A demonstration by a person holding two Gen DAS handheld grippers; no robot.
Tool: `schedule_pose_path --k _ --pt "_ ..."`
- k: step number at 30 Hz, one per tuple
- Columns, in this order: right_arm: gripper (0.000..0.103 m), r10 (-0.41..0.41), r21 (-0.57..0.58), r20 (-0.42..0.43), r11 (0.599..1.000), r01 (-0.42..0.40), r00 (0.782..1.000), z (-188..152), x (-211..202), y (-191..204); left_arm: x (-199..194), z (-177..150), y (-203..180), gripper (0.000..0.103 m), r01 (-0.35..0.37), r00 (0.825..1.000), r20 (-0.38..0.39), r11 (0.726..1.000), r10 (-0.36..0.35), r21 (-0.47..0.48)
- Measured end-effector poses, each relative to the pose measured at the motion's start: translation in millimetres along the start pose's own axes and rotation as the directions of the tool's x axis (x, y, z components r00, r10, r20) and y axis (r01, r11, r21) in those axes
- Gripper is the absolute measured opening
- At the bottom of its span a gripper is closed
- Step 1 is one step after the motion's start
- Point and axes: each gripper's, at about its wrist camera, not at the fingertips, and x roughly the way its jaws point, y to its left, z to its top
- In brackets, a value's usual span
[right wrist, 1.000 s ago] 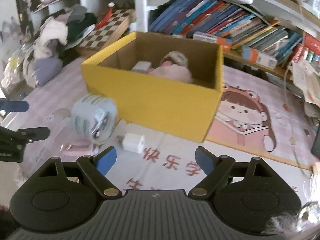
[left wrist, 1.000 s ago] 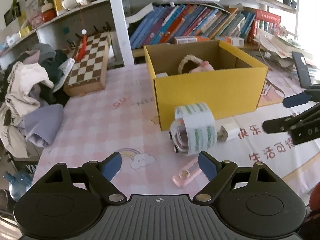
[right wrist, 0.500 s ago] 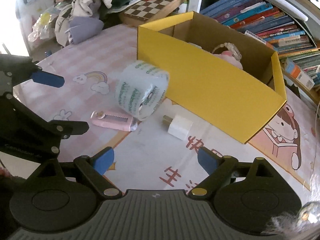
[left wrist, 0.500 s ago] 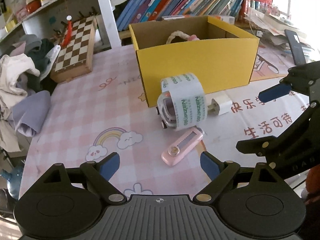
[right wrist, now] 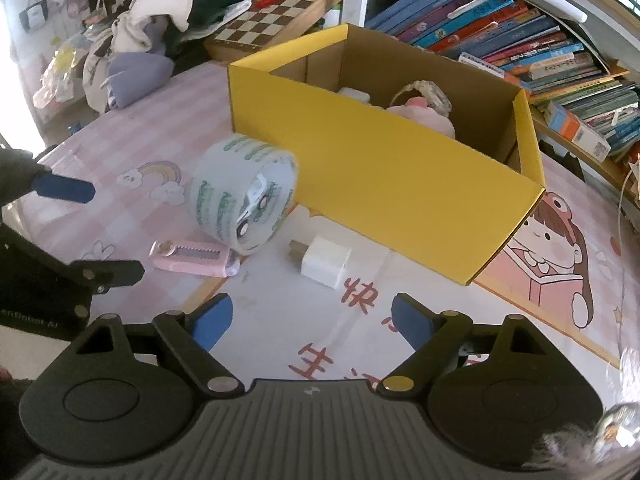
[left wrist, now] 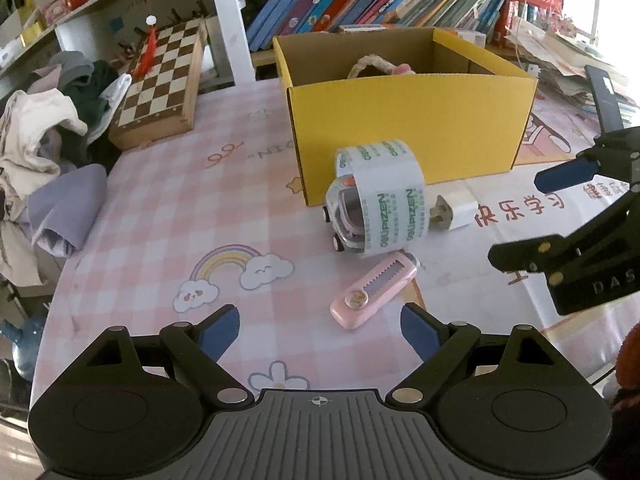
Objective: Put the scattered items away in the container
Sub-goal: 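Withdraw both tools from the box toward the tape roll and comb, then grasp the pink comb with the left tool while the right tool grasps the white plug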
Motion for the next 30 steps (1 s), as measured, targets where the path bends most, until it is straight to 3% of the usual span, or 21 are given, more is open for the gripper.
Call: schedule_pose_path --k 11,16,22,30 --pt "0.077 0.071 -0.010 -0.016 0.997 -0.072 0.997 9.4 17.8 -1.3 6.0 -0.3 -7.1 0.089 0.006 1.000 -0.019 1.000 -0.006 0.003" --pt "0.065 0.081 0.037 -0.031 0.996 -0.080 0.996 13.9 32.5 -9.1 12.8 1.4 -13.1 0.088 0.019 1.000 -0.018 1.000 -0.019 0.022" --pt "0.060 0.066 0.063 -0.050 0.996 -0.062 0.997 18.0 49.5 -16.4 29.6 7.1 -21.9 0.076 0.053 0.998 -0.034 0.997 -0.051 0.051" --pt "0.053 0.066 0.053 -0.055 0.997 -0.063 0.996 22.7 61.0 -19.3 44.8 11.8 -23.2 0.051 0.082 0.995 -0.064 0.996 -0.080 0.040"
